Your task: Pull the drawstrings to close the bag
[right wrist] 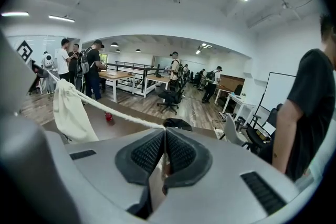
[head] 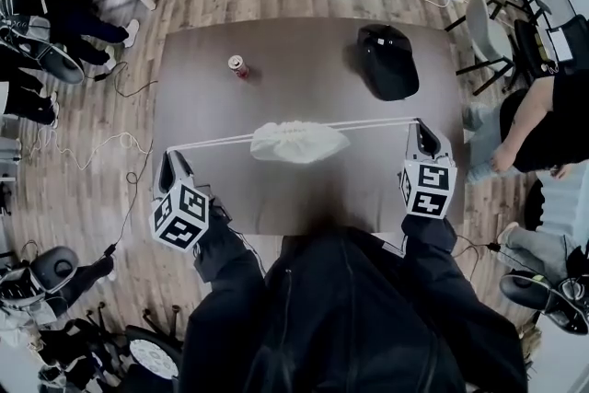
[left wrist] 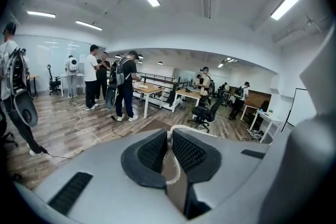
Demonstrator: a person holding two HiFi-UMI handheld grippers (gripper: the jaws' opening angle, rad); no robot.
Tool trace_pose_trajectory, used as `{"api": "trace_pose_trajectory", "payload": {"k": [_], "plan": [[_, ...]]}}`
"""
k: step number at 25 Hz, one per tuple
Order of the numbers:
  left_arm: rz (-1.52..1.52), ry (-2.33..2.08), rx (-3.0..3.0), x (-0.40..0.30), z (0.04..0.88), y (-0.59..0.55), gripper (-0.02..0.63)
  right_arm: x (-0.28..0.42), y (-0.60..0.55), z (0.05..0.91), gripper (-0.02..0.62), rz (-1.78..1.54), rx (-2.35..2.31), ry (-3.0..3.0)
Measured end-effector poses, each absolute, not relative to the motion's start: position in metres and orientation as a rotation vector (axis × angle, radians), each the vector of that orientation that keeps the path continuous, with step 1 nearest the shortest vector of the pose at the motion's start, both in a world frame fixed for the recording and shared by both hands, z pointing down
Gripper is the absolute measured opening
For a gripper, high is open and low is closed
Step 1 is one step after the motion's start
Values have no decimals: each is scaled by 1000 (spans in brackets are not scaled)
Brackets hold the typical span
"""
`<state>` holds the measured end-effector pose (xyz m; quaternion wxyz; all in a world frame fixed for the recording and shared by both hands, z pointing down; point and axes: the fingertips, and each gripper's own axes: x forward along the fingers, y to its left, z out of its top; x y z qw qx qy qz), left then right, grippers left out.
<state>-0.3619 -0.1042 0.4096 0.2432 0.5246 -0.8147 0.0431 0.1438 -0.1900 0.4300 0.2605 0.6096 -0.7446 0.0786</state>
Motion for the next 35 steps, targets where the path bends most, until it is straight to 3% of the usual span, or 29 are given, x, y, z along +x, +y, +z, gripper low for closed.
{"api": "trace_pose_trajectory", "payload": {"k": [16, 35], "plan": [[285, -1980, 1602, -318, 452, -122, 58, 131, -180, 464, 29, 329, 1480, -2064], [693, -1360, 1556, -228, 661, -51, 58, 85, -113, 636, 29, 596, 939, -1986]]}}
